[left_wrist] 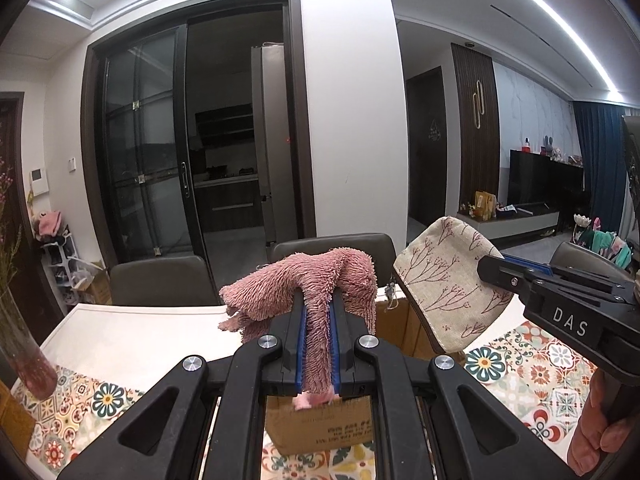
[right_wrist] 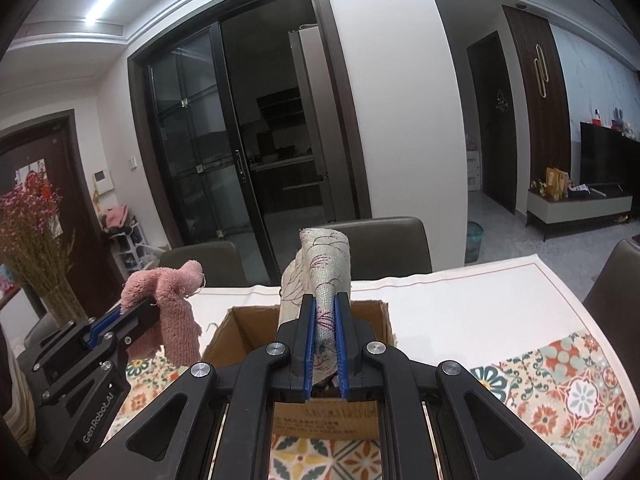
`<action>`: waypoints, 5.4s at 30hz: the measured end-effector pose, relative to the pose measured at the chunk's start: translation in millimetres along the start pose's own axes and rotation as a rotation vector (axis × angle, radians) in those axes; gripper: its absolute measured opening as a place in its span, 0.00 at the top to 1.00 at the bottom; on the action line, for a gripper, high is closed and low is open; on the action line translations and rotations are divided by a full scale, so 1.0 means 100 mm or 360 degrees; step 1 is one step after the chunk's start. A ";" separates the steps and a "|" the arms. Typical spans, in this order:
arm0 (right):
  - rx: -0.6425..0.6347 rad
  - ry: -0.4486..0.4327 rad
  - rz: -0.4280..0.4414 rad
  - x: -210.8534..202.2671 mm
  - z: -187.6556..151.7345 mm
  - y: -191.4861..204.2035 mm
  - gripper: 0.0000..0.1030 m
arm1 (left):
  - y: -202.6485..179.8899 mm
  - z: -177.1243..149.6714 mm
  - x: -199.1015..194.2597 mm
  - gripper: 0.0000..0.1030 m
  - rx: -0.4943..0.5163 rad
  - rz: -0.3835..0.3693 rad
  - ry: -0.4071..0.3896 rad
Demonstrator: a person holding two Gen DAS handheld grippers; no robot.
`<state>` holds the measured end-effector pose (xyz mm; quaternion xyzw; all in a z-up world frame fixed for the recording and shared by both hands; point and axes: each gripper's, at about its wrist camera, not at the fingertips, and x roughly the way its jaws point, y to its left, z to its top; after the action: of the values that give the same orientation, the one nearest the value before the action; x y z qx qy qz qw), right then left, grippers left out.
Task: Organize soft objects
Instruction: 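Lift the towel and pouch with both tools over the box, then open both tools to drop the towel and pouch into the box, then move both open tools back to the white cloths on the table, then grasp a white cloth with the left tool while the right tool grasps another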
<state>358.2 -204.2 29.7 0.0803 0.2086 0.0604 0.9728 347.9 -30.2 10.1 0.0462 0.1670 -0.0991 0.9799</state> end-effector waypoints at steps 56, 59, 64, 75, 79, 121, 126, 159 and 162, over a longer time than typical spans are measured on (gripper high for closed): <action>-0.0050 0.0473 -0.0118 1.10 -0.41 -0.15 0.65 | -0.11 -0.36 1.00 0.53 0.0010 -0.0073 0.0435; -0.0035 0.0448 -0.0139 0.98 -0.36 -0.14 0.65 | -0.07 -0.30 0.87 0.49 0.0009 -0.0058 0.0397; -0.0017 0.0412 -0.0140 0.78 -0.31 -0.12 0.65 | -0.06 -0.27 0.63 0.45 0.0035 -0.0044 0.0366; -0.0041 0.0356 -0.0092 0.37 -0.30 0.05 0.57 | 0.02 -0.28 0.17 0.39 -0.0005 -0.0015 0.0336; -0.0066 0.0339 -0.0092 0.22 -0.36 0.13 0.56 | 0.05 -0.33 0.00 0.39 -0.0004 0.0010 0.0314; 0.0030 0.0691 -0.0071 -0.34 -1.59 0.57 0.56 | 0.35 -1.26 -0.60 0.40 -0.0013 -0.0051 0.0576; 0.0066 0.0733 -0.0077 -0.30 -1.72 0.56 0.56 | 0.36 -1.36 -0.55 0.40 -0.0003 -0.0083 0.0594; 0.0039 0.0829 -0.0144 0.08 -2.55 0.70 0.56 | 0.24 -1.99 0.20 0.50 0.0014 -0.0284 0.0791; 0.0051 0.0835 -0.0153 0.11 -2.58 0.69 0.56 | 0.22 -2.03 0.28 0.50 0.0010 -0.0286 0.0816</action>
<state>255.5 -101.3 -194.8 0.0672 0.4580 0.0295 0.8859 313.3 11.6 -188.9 0.0577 0.4127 -0.1713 0.8928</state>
